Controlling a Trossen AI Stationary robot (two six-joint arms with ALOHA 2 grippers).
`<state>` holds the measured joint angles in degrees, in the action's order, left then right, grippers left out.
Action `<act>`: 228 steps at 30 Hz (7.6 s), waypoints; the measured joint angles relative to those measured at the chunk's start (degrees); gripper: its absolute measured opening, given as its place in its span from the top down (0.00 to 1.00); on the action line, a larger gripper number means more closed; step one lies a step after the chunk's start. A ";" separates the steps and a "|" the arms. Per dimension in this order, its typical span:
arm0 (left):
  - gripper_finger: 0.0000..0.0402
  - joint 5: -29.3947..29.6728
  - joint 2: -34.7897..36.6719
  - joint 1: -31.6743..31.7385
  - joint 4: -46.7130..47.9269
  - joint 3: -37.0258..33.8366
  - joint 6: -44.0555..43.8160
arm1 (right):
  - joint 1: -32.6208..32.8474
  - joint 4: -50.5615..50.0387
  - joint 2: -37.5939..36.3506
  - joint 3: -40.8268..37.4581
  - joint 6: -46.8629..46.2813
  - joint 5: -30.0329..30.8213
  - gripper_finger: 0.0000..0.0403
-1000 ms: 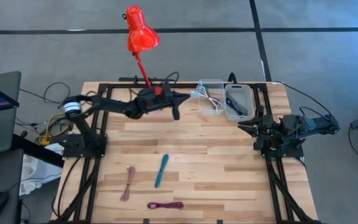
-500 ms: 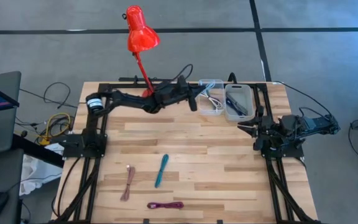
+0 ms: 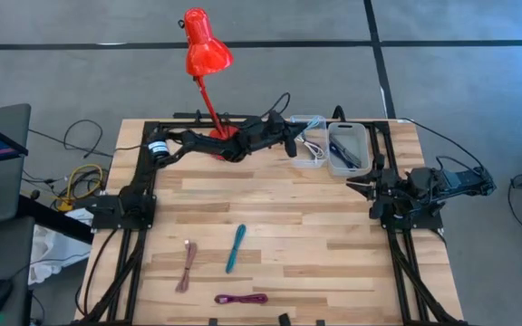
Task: Pick & Place USB Port
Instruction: Put the light blue charger cable into the transparent bin, then put the pink charger cable into the transparent bin
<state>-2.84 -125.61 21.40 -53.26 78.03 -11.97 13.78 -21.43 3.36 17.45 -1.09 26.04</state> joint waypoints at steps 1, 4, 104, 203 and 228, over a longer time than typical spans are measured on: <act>0.99 -0.13 -0.87 -0.03 0.16 1.09 -0.61 | 0.02 0.00 0.00 0.00 -0.04 0.00 0.87; 0.99 -1.74 -3.02 -0.01 1.94 4.51 -1.87 | 0.00 0.03 0.00 0.00 -0.33 0.00 0.87; 0.98 -21.56 24.45 3.69 38.18 -8.68 19.92 | -0.02 0.44 -0.02 -0.02 -1.04 -0.44 0.87; 0.99 19.55 82.03 -57.58 82.47 -49.45 -47.08 | -0.02 -1.92 0.00 -0.02 -5.24 3.38 0.87; 0.99 12.30 60.08 -66.49 93.95 -42.58 -81.98 | -0.03 -2.15 0.02 -0.02 -4.98 4.04 0.87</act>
<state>9.46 -65.53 -45.09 40.69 35.44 -93.95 13.75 -23.58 3.38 17.43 -6.07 30.08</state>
